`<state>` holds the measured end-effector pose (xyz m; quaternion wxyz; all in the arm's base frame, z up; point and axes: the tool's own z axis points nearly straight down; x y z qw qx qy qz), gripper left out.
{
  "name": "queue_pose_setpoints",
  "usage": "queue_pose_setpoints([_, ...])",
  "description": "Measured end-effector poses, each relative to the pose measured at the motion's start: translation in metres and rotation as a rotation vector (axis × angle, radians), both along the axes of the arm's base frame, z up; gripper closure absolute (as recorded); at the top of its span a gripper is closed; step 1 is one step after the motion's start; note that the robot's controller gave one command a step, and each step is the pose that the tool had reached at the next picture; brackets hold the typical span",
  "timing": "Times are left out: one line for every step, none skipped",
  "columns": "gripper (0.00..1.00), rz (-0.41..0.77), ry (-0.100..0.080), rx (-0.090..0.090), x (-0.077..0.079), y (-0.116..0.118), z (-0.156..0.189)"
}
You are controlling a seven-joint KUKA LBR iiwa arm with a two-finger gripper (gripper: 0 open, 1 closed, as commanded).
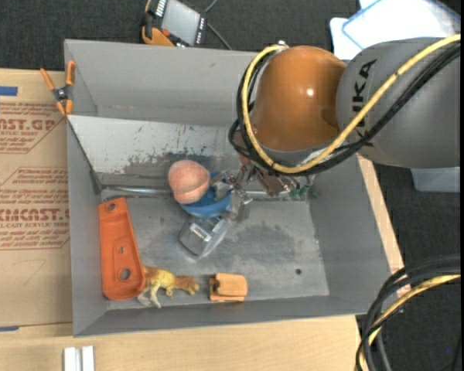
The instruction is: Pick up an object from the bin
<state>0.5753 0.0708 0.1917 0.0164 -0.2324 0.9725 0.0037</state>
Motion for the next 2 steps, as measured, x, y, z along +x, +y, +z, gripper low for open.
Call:
queue_pose_setpoints([1.00,0.064,0.032,-0.003,-0.003,-0.016,-0.069])
queue_pose_setpoints([1.00,0.056,0.033,-0.002,-0.005,-0.014,-0.040])
